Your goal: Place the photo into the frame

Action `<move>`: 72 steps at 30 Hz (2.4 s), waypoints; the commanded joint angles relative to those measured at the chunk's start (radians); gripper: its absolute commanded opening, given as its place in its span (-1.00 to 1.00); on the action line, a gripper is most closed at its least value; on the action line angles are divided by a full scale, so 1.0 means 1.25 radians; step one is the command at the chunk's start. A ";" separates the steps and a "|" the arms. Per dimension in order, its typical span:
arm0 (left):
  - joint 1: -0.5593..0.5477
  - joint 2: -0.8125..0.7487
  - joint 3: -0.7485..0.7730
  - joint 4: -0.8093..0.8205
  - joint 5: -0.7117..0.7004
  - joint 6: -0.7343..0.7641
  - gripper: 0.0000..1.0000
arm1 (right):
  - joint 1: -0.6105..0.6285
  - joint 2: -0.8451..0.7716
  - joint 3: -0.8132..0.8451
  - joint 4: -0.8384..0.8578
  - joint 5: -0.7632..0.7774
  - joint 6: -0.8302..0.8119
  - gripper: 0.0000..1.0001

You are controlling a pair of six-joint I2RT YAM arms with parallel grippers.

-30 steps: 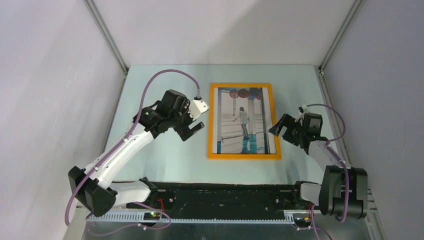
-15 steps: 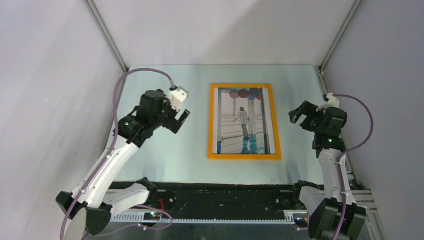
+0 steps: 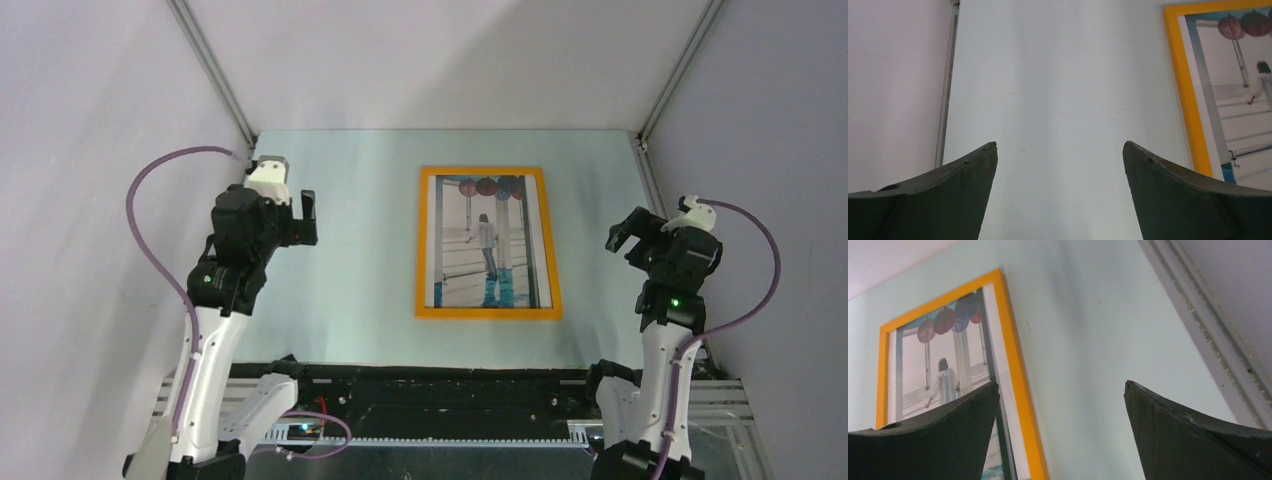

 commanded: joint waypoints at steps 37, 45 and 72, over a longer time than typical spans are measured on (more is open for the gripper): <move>0.189 -0.276 -0.462 0.396 0.047 -0.184 0.99 | -0.025 -0.182 0.049 -0.150 -0.069 -0.170 0.99; 0.189 -0.294 -0.462 0.402 0.057 -0.169 0.99 | -0.025 -0.169 0.048 -0.153 -0.076 -0.188 0.99; 0.190 -0.298 -0.466 0.402 0.071 -0.149 0.99 | -0.025 -0.176 0.048 -0.170 -0.101 -0.249 0.99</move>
